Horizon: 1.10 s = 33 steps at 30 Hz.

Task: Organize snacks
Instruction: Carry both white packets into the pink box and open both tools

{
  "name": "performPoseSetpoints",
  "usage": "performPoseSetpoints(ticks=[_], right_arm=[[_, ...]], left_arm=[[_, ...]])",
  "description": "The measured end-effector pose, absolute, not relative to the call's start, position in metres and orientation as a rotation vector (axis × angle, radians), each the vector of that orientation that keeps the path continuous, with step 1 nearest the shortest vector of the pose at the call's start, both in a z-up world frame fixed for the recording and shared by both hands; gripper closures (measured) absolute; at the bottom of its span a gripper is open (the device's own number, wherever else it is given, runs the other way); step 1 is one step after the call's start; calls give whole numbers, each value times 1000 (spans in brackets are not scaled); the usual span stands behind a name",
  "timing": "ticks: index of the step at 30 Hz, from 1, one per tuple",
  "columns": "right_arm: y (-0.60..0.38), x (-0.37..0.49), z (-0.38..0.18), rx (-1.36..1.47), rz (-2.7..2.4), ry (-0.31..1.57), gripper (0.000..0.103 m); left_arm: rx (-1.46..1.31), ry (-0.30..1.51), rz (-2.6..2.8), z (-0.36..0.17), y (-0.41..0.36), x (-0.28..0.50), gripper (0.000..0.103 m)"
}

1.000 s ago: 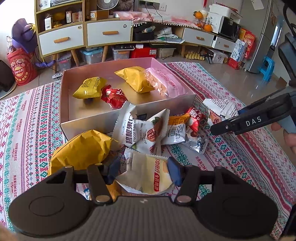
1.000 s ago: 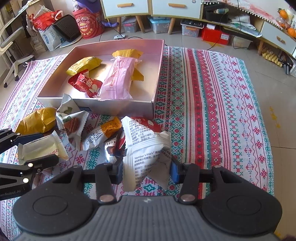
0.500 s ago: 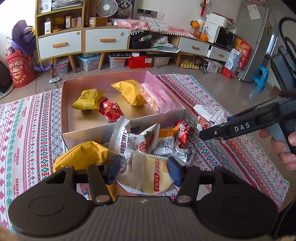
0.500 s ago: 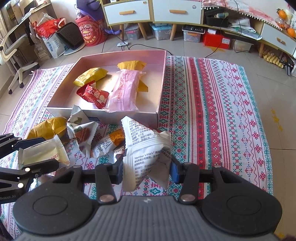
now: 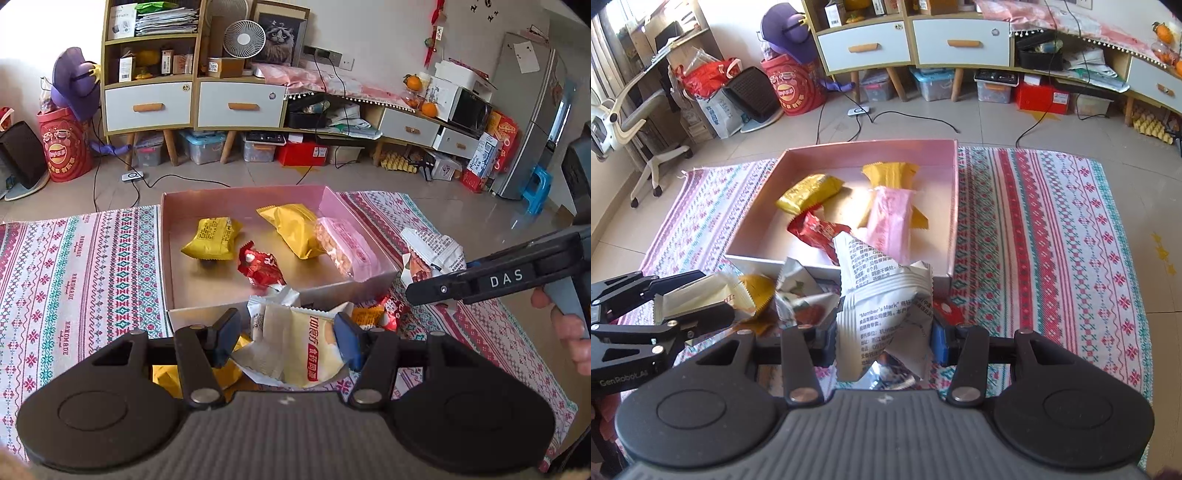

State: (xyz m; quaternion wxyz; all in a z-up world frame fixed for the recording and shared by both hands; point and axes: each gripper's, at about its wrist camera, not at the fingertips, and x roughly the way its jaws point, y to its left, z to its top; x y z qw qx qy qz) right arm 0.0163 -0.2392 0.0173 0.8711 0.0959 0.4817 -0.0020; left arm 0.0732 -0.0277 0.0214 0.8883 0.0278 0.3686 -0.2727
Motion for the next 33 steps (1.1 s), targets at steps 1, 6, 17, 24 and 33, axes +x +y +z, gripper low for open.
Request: performPoseSetpoints(ticks=[1, 6, 17, 24, 33], right_arm=[[-239, 19, 18, 212, 3, 1007, 59], [-232, 37, 21, 249, 22, 1002, 59], [-218, 95, 20, 286, 53, 994, 59], [-212, 123, 6, 286, 45, 1021, 59], [-216, 139, -2, 290, 14, 1012, 59]], left_arm=[[56, 762, -560, 22, -27, 75, 41], [82, 742, -534, 26, -28, 88, 40], [94, 793, -490, 11, -30, 134, 40], [94, 861, -469, -10, -34, 166, 41], [107, 849, -454, -23, -43, 188, 40]])
